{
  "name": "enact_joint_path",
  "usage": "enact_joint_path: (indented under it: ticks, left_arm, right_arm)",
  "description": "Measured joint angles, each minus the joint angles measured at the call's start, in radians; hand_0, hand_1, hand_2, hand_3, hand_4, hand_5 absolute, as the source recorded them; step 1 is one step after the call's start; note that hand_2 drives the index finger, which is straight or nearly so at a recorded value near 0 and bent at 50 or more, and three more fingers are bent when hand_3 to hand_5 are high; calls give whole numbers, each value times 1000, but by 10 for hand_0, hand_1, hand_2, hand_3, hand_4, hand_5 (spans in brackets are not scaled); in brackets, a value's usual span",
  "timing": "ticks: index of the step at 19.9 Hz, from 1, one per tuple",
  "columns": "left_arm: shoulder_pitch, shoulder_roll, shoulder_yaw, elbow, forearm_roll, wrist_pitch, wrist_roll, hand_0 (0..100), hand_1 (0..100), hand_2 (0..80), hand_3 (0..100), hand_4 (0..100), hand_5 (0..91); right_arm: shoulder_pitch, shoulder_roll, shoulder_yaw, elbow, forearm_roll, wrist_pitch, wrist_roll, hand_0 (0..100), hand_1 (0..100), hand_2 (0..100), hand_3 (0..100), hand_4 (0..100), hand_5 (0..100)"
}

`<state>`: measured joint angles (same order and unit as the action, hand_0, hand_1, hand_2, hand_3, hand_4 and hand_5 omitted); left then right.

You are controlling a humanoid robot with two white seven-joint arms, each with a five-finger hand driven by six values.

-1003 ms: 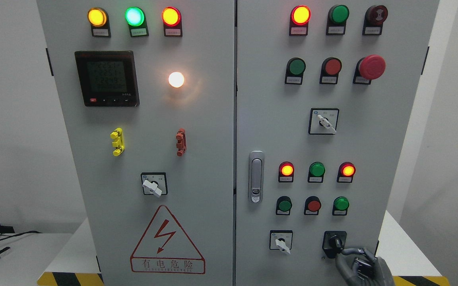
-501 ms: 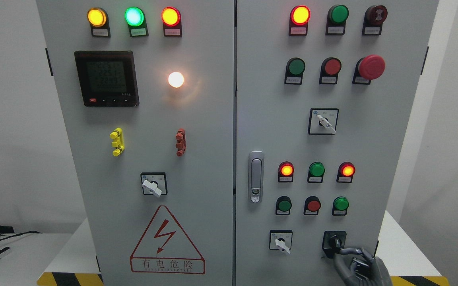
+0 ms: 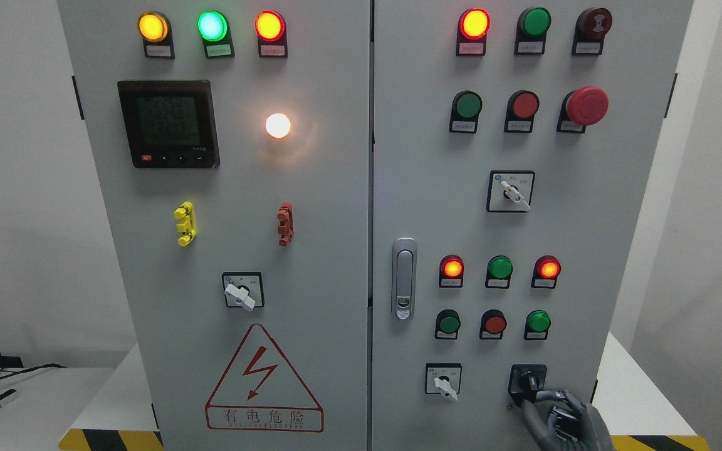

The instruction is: Trip black knob to open circuit

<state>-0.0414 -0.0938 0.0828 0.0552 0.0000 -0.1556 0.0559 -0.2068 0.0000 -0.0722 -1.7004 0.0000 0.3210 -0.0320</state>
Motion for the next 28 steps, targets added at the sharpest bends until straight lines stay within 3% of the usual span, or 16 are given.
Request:
enact_joint_path:
  ticks: [8,15,28]
  left_arm:
    - [0,0,0,0,0,0,0,120,389,0,0,0,0]
    - [0,0,0,0,0,0,0,120,389,0,0,0,0]
    - [0,0,0,0,0,0,0,120,389,0,0,0,0]
  right_arm:
    - [2,0,7,-5,0,0,-4,420,825,496,1000,915,881]
    - [3,18,16,-13,0,0,-5,399,806,544,1000,919,883]
    - [3,41,26,-19,0,2,-1,380,796,545,1000,924,885]
